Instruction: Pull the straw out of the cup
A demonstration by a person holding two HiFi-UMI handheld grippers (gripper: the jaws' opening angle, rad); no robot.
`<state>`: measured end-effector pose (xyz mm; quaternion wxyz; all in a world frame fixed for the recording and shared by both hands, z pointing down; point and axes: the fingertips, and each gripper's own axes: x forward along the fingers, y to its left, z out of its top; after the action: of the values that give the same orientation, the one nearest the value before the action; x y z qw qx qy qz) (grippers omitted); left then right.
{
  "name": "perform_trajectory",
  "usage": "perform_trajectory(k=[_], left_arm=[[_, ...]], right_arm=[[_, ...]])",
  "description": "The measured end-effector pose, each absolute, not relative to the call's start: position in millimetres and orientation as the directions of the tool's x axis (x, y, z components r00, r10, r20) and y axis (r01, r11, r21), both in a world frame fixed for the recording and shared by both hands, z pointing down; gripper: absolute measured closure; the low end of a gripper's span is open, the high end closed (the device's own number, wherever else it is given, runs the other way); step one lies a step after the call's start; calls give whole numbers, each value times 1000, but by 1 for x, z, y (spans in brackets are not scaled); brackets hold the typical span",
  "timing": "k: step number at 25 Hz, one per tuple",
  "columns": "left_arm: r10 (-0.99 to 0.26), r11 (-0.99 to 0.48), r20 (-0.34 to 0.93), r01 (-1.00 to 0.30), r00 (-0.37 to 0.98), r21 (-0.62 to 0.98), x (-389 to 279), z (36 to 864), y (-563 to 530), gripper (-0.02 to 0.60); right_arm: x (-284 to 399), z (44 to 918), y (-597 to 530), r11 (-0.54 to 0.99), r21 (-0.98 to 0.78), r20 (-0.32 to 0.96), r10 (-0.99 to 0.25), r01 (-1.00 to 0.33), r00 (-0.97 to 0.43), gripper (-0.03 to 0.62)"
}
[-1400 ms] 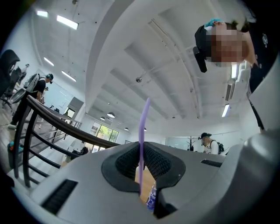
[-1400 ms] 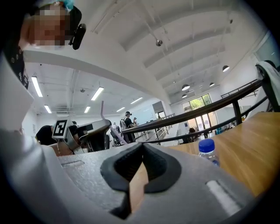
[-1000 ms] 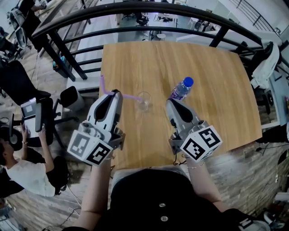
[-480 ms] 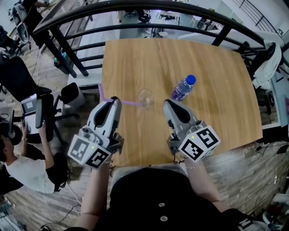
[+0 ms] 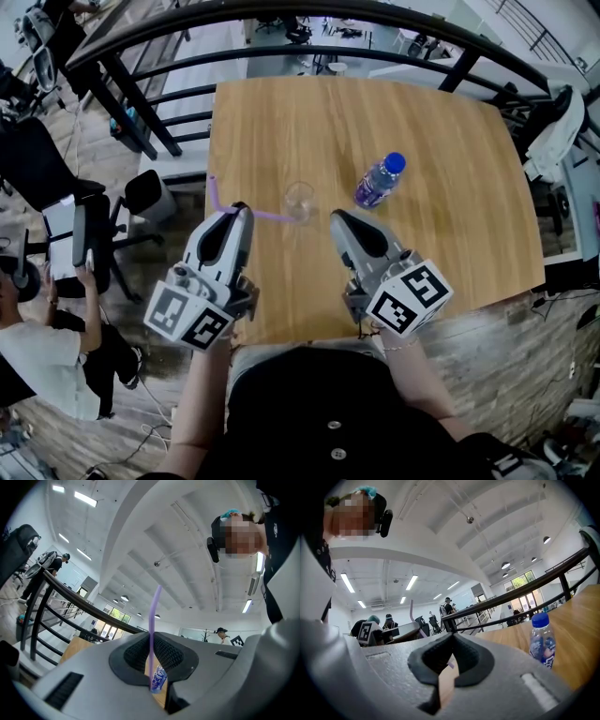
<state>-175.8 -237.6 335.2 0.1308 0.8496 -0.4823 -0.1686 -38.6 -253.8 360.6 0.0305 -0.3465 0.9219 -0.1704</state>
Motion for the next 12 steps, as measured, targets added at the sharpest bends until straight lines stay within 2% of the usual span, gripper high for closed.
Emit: perform_trajectory(k=[12], left_arm=[[-879, -472, -149, -786, 452, 400, -181, 339, -239, 543]], right_arm=[[-45, 366, -254, 712, -319, 90, -634, -626, -768, 595]])
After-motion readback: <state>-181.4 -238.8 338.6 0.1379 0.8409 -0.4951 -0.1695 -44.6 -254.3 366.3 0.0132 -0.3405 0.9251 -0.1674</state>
